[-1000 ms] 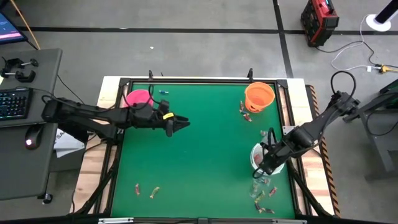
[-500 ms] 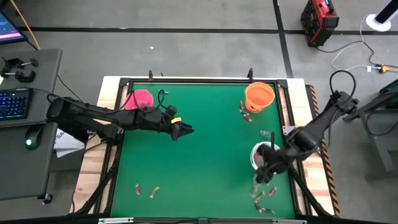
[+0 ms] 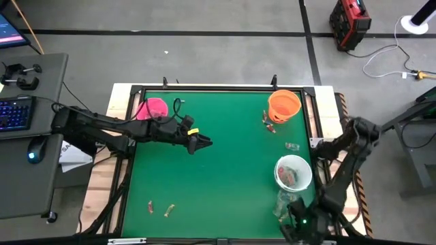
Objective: Sort candy by brand, put in halloween buckets
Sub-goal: Put the green gummy into the white bucket
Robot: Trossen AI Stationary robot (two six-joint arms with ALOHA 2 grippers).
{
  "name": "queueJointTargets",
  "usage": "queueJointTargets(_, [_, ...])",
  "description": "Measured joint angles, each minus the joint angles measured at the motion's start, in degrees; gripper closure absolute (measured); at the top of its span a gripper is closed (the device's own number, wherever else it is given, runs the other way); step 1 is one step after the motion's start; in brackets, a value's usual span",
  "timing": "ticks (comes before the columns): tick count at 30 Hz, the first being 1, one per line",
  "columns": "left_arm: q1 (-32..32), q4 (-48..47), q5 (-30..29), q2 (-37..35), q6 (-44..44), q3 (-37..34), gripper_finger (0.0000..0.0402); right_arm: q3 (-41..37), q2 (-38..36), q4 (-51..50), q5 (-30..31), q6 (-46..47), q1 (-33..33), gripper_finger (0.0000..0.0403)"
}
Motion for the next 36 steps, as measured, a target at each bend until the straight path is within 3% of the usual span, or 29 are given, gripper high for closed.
queueJointTargets(2, [-0.02,0.02,0.0,0.0,0.64,0.0,0.0204,1.25,2.69,-5.78,-1.66,0.78,-0.97,0.0179])
queueJointTargets(4, [-0.02,0.0,0.0,0.0,0.62,0.0,0.0204,1.99,4.76,-9.75,0.52,0.34,-2.07,0.0189])
queueJointTargets(17, [-0.02,0.02,1.31,-0.04,-0.02,0.0,0.0204,2.47,5.88,-17.86,8.02,-2.2,-8.4,0.0204])
queueJointTargets(36, [-0.02,0.0,1.31,-0.04,-0.21,0.0,0.0204,2.47,13.36,-14.1,8.56,-2.27,-10.13,0.0204])
